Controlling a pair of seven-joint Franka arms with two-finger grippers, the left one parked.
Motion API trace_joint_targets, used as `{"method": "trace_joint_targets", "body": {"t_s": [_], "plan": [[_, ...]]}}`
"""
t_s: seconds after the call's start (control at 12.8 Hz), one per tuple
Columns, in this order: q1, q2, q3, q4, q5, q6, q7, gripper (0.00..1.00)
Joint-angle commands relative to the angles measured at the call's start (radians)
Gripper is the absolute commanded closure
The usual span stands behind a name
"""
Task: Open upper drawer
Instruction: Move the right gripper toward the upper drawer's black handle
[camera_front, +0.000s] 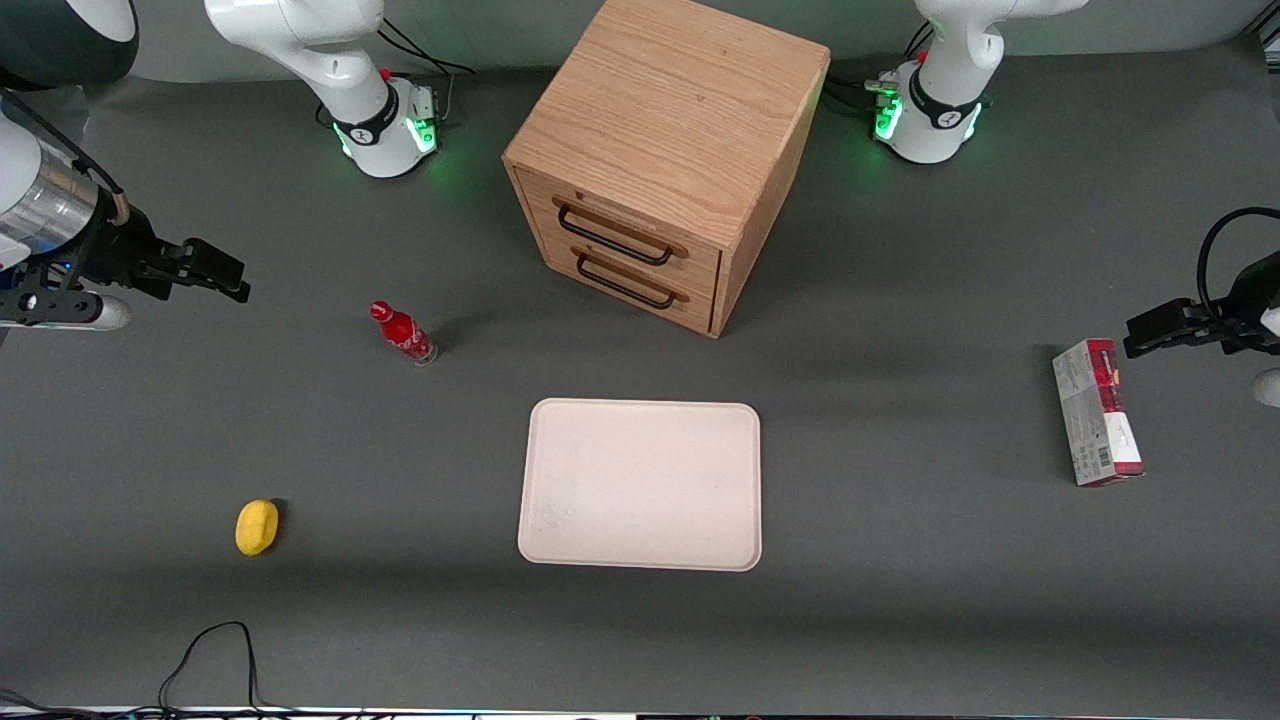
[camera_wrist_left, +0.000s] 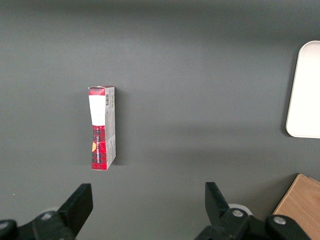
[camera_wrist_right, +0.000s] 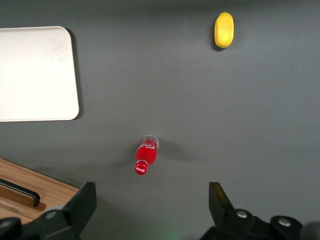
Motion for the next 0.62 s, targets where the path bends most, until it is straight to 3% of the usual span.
{"method": "trace_joint_targets", "body": {"t_s": [0.0,0.23,0.55], "plan": [[-0.018,0.01,0.012,0.025,0.013,-0.029,-0.014,0.0],[-0.015,0.036,0.021,0.045,0.015,-0.029,-0.011,0.0],[-0.012,0.119,0.215,0.099,0.045,-0.025,-0.016,0.0]]}}
